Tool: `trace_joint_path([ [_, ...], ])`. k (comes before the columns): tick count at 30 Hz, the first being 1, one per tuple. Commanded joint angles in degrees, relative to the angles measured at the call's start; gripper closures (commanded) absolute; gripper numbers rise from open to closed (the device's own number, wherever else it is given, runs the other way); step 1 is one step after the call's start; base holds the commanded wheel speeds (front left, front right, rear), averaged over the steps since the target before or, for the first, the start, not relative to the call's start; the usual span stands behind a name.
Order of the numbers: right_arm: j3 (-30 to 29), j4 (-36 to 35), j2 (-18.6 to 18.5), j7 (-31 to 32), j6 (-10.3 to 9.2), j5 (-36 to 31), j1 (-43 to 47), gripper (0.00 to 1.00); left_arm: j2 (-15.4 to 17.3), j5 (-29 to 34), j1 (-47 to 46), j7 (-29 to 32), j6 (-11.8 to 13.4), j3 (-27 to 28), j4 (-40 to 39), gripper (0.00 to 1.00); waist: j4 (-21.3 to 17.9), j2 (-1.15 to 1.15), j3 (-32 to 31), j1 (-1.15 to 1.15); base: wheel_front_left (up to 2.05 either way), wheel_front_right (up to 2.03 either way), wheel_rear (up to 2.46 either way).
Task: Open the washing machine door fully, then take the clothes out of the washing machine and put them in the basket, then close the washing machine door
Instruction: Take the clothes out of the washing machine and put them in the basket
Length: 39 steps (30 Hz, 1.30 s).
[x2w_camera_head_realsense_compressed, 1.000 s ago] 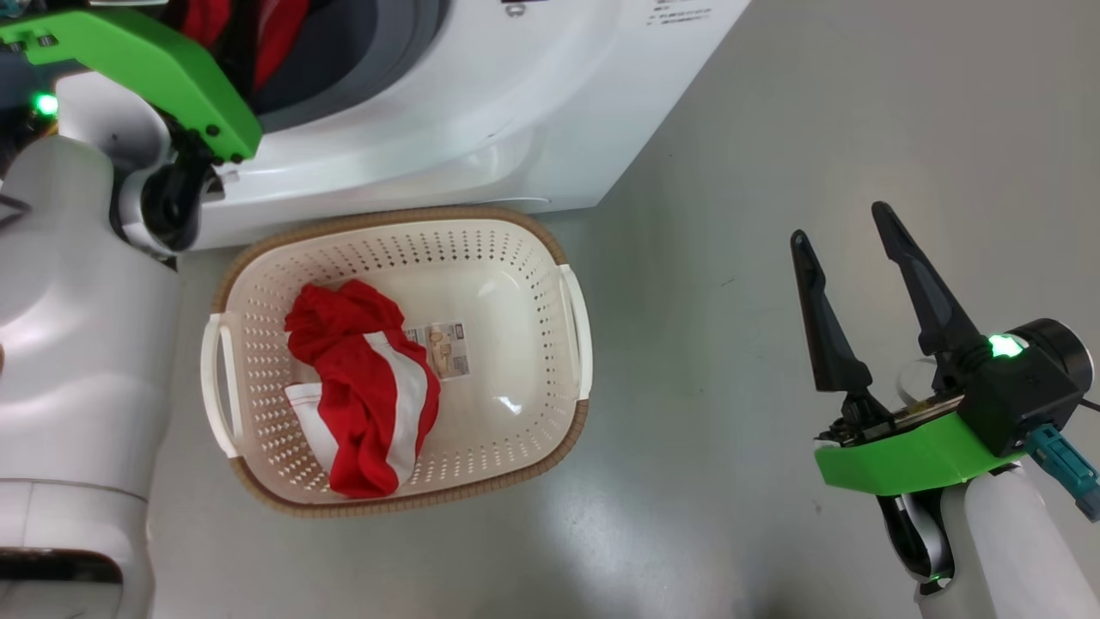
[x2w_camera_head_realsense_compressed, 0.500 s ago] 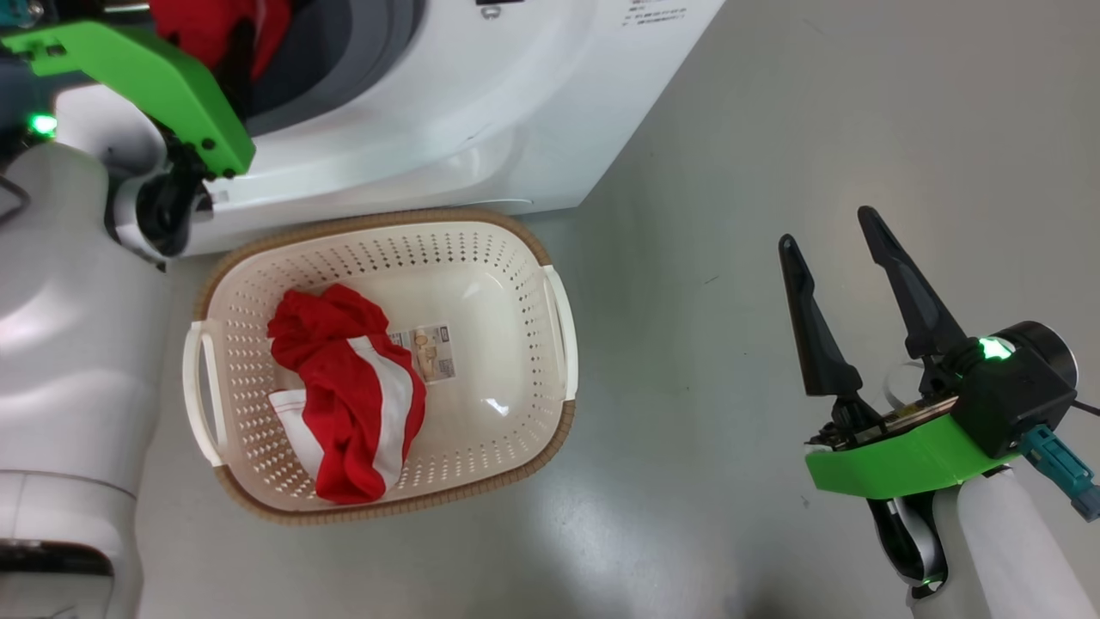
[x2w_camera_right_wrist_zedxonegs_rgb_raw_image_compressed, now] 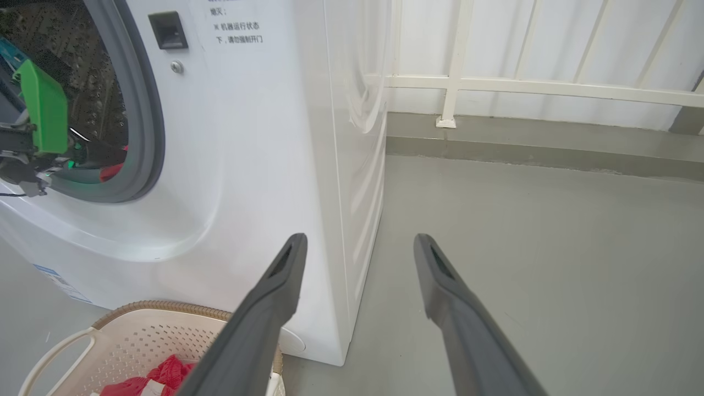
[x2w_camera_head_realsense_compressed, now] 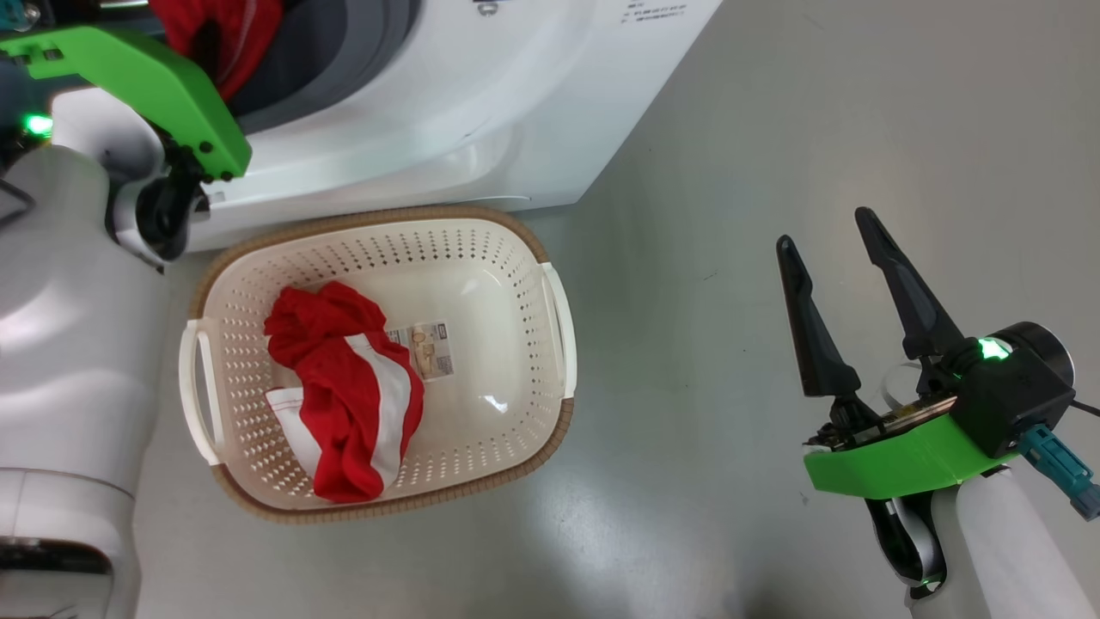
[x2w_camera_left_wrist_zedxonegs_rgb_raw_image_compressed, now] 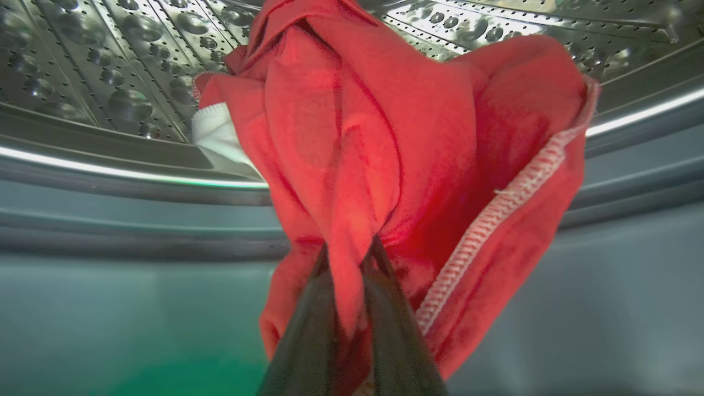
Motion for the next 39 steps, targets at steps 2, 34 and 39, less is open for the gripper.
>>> trace_joint_path([
  [2,1.39,-1.16,-0.19,-0.37,0.25,0.65,-0.4,0.0,2.4,0.5,-0.74,-1.38,-0.54,0.35,-0.63,1.0,0.16,0.0,-0.08,0.0,0.0,0.0,0.0],
  [34,0.88,0.14,-0.19,-0.37,0.25,-0.38,0.73,0.0,4.05,5.88,12.49,-23.88,2.74,-1.77,-13.08,1.0,3.54,0.0,-6.87,0.0,0.0,0.0,0.0],
  [39,0.99,0.59,-0.19,-0.37,0.25,-0.46,1.36,0.0,4.23,6.83,18.08,-24.04,4.3,-1.45,-19.0,1.0,3.88,0.0,-9.41,0.0,0.0,0.0,0.0],
])
